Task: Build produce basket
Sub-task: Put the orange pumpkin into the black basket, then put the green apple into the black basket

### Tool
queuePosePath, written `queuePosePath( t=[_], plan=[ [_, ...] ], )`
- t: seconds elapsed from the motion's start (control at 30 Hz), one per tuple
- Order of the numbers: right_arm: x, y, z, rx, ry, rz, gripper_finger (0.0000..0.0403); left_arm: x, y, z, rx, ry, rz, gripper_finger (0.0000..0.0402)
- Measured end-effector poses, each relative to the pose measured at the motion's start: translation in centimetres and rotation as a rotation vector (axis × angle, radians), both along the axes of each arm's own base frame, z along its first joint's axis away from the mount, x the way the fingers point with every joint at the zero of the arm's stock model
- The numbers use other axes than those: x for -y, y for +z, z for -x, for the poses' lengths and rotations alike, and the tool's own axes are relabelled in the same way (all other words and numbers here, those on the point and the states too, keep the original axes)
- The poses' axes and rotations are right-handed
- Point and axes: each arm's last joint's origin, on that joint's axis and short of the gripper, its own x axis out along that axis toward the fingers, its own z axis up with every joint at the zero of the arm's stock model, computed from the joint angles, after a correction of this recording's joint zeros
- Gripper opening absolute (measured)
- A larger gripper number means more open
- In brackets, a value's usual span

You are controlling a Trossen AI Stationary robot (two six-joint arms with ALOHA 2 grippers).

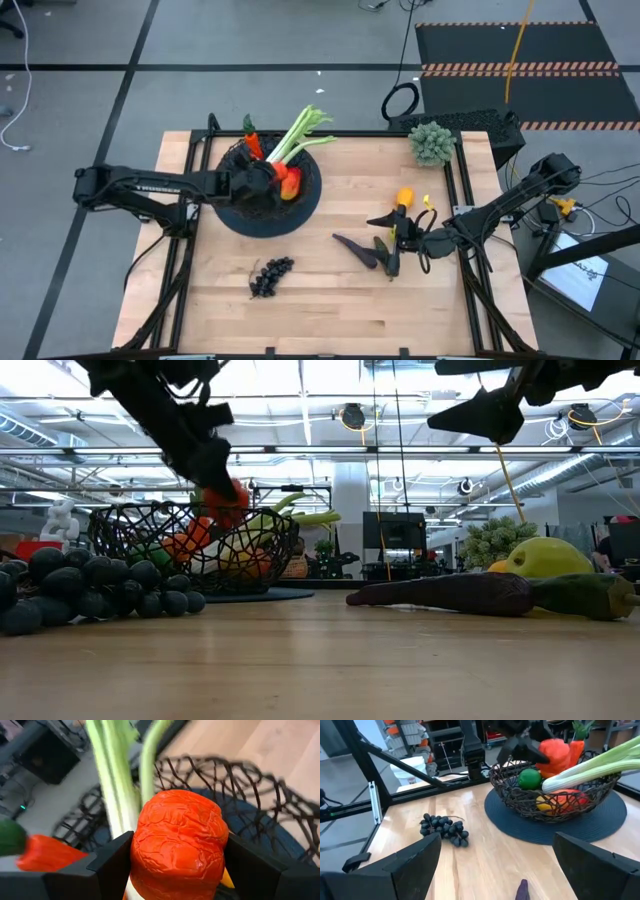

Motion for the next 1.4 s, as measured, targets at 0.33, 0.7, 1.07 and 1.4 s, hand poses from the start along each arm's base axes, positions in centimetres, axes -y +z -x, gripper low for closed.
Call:
queuePosePath(
  t=[0.33,0.7,1.07,1.4],
  plan=[
    [0.4,0.2,-0.2,0.004,-0.001,0.082,0.0375,-0.2,-1.7,-0.8,-0.029,0.052,0.061,0.0283],
    [1.7,0.0,-0.7,-0.018,-0.055,0.096,0.0375,-0.7,-1.4,-0.8,0.028,0.111,0.063,0.0321],
    [1.7,-0.3,-0.6,-0.052,-0.055,0.103,0.0375,0.9,2.3,0.0,0.136,0.046,0.046,0.0392],
    [2.0,-2.4,0.4,-0.263,-0.046,0.04,0.0375,4.6,6.7,3.4,0.33,-0.135,0.063,0.0392]
  ],
)
